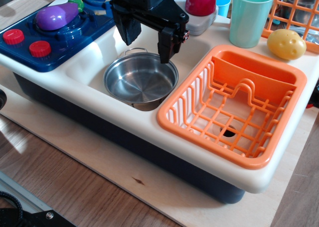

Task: Put pan from sink into drying rack

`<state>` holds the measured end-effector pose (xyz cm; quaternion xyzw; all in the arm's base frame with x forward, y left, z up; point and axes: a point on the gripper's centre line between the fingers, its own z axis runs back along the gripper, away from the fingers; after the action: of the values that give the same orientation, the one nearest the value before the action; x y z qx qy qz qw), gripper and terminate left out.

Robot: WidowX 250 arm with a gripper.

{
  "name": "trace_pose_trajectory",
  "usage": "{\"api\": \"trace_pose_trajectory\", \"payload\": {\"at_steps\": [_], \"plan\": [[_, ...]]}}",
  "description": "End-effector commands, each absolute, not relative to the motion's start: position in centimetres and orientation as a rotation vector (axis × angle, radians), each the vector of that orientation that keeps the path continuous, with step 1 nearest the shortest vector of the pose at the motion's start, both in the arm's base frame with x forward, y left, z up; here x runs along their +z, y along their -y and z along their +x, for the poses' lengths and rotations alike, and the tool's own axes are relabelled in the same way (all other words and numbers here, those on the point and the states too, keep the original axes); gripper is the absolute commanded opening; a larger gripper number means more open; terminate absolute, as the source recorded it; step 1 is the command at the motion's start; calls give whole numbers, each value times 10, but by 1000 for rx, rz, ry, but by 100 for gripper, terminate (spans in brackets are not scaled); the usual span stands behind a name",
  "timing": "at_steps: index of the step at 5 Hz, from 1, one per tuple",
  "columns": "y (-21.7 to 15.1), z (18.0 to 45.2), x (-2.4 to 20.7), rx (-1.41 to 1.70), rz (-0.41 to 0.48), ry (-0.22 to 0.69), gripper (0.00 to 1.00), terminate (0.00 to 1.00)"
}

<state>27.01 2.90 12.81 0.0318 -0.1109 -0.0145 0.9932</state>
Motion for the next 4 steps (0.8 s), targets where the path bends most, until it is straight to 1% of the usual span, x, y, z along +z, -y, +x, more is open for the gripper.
{"api": "trace_pose_trajectory", "payload": {"at_steps": [1,3,4], "plan": [[-29,270,128,-29,64,222,100,0],[-47,276,136,311,184,179,100,0],[-56,278,132,482,170,150,100,0]]}}
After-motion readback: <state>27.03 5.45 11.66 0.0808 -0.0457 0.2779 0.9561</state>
